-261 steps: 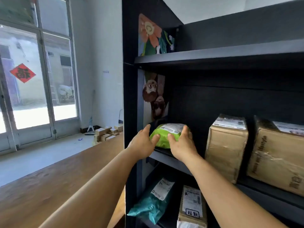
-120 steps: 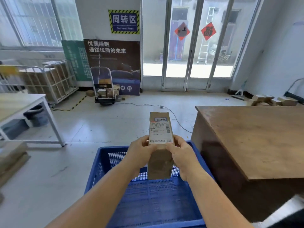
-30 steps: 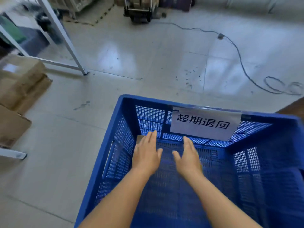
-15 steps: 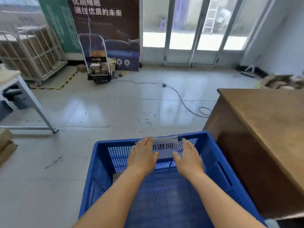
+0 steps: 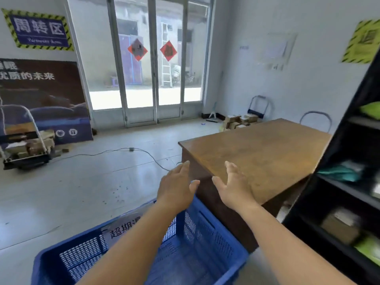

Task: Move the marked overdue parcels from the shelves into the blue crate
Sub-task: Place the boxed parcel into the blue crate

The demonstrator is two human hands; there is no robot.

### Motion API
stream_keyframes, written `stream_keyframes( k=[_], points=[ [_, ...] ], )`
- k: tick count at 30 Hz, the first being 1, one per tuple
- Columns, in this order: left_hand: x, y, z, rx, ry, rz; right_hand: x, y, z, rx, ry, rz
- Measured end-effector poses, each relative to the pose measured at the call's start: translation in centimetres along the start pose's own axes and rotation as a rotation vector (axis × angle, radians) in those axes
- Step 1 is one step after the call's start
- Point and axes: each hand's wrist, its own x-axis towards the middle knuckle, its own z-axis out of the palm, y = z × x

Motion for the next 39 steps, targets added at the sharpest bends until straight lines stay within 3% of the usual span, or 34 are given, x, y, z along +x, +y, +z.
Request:
stream_keyframes(
  k=[7, 17, 27, 39],
  points=[
    [2.8, 12.7, 2.1, -0.038, -0.024, 0.266, -2.1, 8.1, -11.4, -0.009, 0.19, 0.159],
    [4.7, 32.8, 8.1, -0.13, -0.05, 0.51, -4.4, 22.3, -26.0, -0.086, 0.406, 0.273],
    [6.5, 52.8, 13.3, -0.308, -0.033, 0.685, -5.4, 35.1, -40.1, -0.087, 0.563, 0.313],
    [10.1, 68.8, 19.4, -0.398, -0.079, 0.843, -6.8, 45.2, -51.0, -0.061, 0.766, 0.47]
  ],
)
